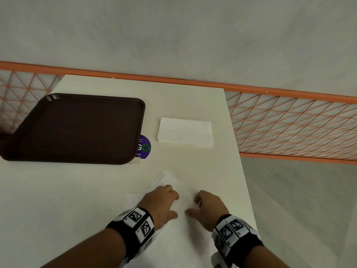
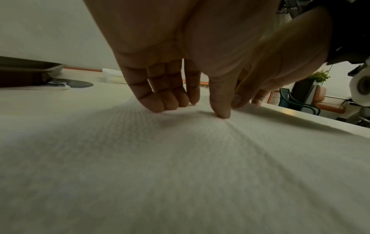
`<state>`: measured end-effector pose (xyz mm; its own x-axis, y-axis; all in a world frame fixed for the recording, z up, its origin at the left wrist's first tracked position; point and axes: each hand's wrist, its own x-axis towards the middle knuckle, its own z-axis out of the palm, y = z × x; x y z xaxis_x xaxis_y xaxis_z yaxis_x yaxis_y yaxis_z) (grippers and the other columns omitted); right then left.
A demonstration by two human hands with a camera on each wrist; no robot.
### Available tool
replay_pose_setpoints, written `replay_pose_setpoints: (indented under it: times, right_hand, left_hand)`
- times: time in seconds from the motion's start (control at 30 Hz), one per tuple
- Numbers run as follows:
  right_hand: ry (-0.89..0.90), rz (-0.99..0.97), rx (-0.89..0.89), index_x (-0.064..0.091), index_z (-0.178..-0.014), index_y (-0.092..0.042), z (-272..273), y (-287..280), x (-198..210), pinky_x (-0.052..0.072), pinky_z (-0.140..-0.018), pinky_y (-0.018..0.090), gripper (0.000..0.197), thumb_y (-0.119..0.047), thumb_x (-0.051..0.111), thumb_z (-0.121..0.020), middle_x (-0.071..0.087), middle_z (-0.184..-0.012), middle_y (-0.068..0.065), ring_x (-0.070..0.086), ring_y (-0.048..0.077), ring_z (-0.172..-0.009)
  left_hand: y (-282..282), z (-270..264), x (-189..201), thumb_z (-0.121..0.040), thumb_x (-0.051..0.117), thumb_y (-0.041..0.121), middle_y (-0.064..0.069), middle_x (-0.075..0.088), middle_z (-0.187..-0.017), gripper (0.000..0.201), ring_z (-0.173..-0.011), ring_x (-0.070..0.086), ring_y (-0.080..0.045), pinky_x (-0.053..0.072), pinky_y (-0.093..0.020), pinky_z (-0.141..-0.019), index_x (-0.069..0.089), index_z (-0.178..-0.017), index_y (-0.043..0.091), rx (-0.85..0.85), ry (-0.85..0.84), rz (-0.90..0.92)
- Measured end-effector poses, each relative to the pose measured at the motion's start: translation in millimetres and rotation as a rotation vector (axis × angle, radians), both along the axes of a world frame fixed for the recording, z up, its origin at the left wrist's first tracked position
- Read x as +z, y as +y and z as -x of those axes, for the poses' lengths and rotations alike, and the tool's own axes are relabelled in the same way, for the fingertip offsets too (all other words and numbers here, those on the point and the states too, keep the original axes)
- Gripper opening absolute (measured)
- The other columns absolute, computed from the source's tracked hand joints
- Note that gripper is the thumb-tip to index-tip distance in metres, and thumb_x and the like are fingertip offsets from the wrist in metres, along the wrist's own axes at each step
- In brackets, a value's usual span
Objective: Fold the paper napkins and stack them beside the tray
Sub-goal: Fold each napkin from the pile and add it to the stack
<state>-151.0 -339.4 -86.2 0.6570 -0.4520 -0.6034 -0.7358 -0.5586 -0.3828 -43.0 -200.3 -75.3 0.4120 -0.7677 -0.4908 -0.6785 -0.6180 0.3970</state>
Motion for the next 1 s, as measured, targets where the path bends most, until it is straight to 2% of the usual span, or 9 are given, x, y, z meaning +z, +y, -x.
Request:
replay_pose_setpoints:
  times: [0.07,0.17,0.33,0.43,0.57,0.67,0.73,0.83,1.0]
  right_hand:
    - [-0.043,-0.031,0.001,0.047,-0.080,-0.030,-1.5,-0.4,2.5,0.043,-0.070,0.022,0.025,-0.040,0.070,-0.079,0.053,-0.088,-0.011,0.052,0.012,-0.082]
    - [-0.120,-0.039,0.015,0.049,-0.078,-0.027,-0.2,1.3,5.6,0.037,-0.060,0.019,0.021,-0.034,0.069,-0.081,0.052,-0.081,-0.011,0.050,0.011,-0.075]
    - [-0.245,-0.073,-0.051,0.060,-0.080,-0.022,7.4,7.4,11.3,0.043,-0.058,0.019,0.009,-0.029,0.065,-0.081,0.059,-0.074,-0.008,0.053,0.008,-0.066]
    - [-0.306,-0.099,-0.061,0.064,-0.078,-0.028,9.2,9.3,14.9,0.048,-0.066,0.022,0.008,-0.026,0.061,-0.085,0.065,-0.075,-0.008,0.059,0.008,-0.071]
    - [-0.388,-0.077,0.129,0.072,-0.096,-0.027,11.3,17.2,20.7,0.041,-0.071,0.010,0.015,-0.026,0.058,-0.092,0.061,-0.081,-0.018,0.055,0.000,-0.077]
    - [-0.450,-0.092,0.088,0.071,-0.086,-0.030,11.4,20.9,29.4,0.041,-0.065,0.011,0.011,-0.026,0.062,-0.089,0.063,-0.073,-0.015,0.055,0.001,-0.069]
    - [-0.466,-0.122,-0.011,0.065,-0.075,-0.033,11.9,19.4,35.5,0.044,-0.061,0.013,0.013,-0.024,0.066,-0.084,0.066,-0.073,-0.009,0.057,0.002,-0.067]
    - [-0.447,-0.173,-0.141,0.066,-0.075,-0.029,18.7,14.0,40.5,0.046,-0.061,0.012,0.010,-0.021,0.071,-0.079,0.068,-0.076,-0.008,0.060,0.002,-0.070]
    - [-0.442,-0.396,-0.325,0.074,-0.084,-0.014,38.6,10.7,36.4,0.059,-0.078,0.036,0.008,-0.018,0.078,-0.078,0.076,-0.084,-0.004,0.072,0.015,-0.080]
  left_hand:
    - [2.2,0.8,-0.2,-0.090,0.058,0.044,0.008,0.042,-0.134,0.053,-0.124,0.042,-0.012,0.041,-0.032,-0.101,0.043,-0.138,0.026,0.004,-0.009,0.003]
    - [5.2,0.7,0.4,-0.091,0.056,0.045,0.008,0.042,-0.136,0.054,-0.124,0.043,-0.013,0.041,-0.031,-0.101,0.041,-0.139,0.026,0.001,-0.021,0.019]
    - [10.6,-1.9,1.7,-0.091,0.057,0.046,0.008,0.043,-0.136,0.054,-0.117,0.050,-0.015,0.043,-0.031,-0.099,0.040,-0.138,0.025,0.037,0.005,0.085]
    - [11.8,-2.6,8.4,-0.092,0.056,0.043,0.009,0.035,-0.139,0.052,-0.120,0.046,-0.013,0.044,-0.030,-0.098,0.038,-0.138,0.026,0.023,-0.059,0.185]
    - [7.4,-12.3,20.0,-0.096,0.051,0.039,0.007,0.031,-0.149,0.047,-0.136,0.031,-0.014,0.026,-0.029,-0.111,0.042,-0.140,0.028,-0.192,-0.200,0.266]
    - [2.7,-25.4,30.9,-0.099,0.046,0.036,0.001,0.057,-0.127,0.033,-0.120,0.048,-0.018,0.032,-0.033,-0.105,0.063,-0.122,0.021,-0.327,-0.224,0.195]
    - [3.4,-32.7,39.3,-0.100,0.042,0.037,0.001,0.060,-0.118,0.034,-0.110,0.052,-0.018,0.037,-0.034,-0.099,0.065,-0.118,0.020,-0.355,-0.242,0.131]
    - [5.0,-40.7,49.9,-0.100,0.040,0.038,0.002,0.061,-0.115,0.033,-0.105,0.054,-0.017,0.040,-0.031,-0.093,0.064,-0.117,0.021,-0.328,-0.191,0.123]
    - [9.6,-57.2,72.9,-0.095,0.051,0.037,0.008,0.065,-0.086,0.022,-0.081,0.058,-0.009,0.048,-0.031,-0.079,0.065,-0.093,0.022,-0.166,-0.039,0.274]
